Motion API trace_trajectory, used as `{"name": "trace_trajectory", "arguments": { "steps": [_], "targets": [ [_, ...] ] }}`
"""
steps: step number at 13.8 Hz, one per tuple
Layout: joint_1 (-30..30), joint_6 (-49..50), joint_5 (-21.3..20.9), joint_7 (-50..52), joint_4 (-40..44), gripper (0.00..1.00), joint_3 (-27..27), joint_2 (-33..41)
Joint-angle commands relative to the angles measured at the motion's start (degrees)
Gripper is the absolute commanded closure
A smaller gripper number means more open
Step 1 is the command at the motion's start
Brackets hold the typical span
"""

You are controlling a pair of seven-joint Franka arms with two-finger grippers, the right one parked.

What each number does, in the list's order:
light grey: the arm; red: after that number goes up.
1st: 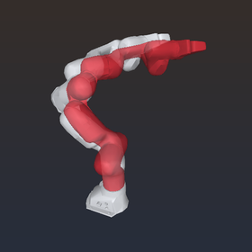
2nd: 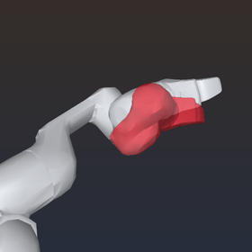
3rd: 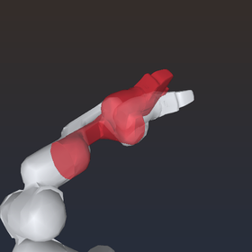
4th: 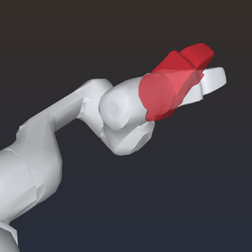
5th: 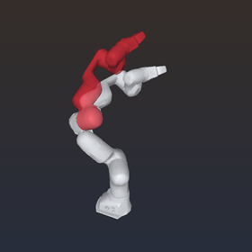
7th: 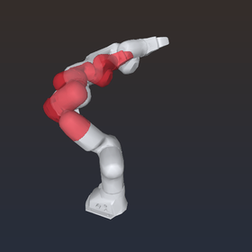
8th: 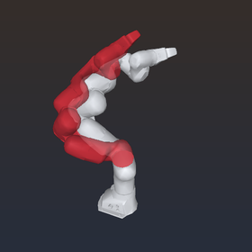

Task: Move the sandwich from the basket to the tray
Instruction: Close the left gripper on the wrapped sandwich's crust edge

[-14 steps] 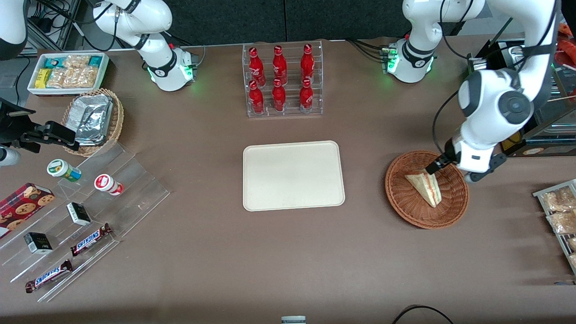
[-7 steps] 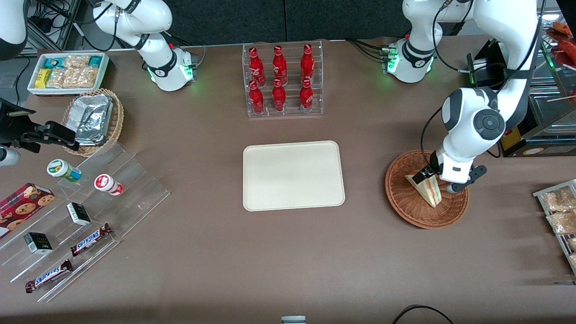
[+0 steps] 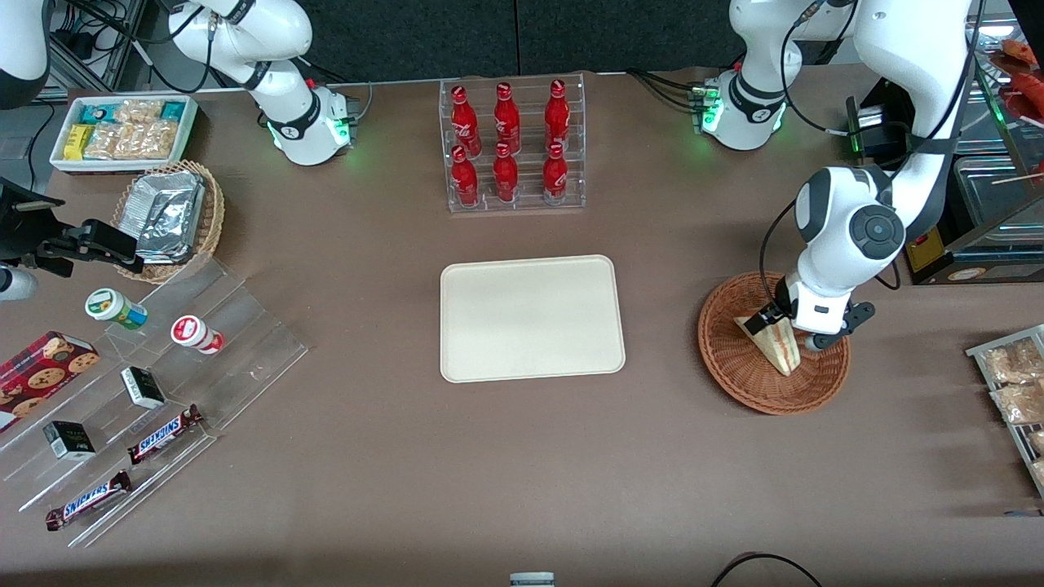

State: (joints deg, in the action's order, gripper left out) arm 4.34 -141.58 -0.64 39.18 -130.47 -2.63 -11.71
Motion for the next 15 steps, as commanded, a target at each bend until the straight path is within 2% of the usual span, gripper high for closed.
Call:
{"name": "trace_trajectory", "arguments": {
  "steps": [1, 2, 3, 8, 9, 11, 13, 15],
  "targets": [
    [0.23, -2.03, -1.20, 1.43, -0.57, 0.60, 0.17, -0.85],
    [0.14, -2.03, -1.20, 1.43, -0.58, 0.87, 0.17, -0.94],
    [0.14, -2.03, -1.20, 1.34, -0.49, 1.00, 0.17, -1.12],
    [0.23, -0.11, -1.20, 1.34, 0.04, 1.00, 0.26, 0.80],
    [0.23, 3.30, -1.29, 1.08, 0.82, 1.00, 0.26, 2.21],
    [0.23, 14.34, -5.22, 0.72, 4.68, 1.00, 0.17, 5.28],
    [0.92, 25.17, -5.51, 0.63, 9.51, 1.00, -0.53, 7.92],
    [1.37, 30.73, -4.72, 0.63, 12.77, 1.00, -5.08, 9.34]
  ]
}}
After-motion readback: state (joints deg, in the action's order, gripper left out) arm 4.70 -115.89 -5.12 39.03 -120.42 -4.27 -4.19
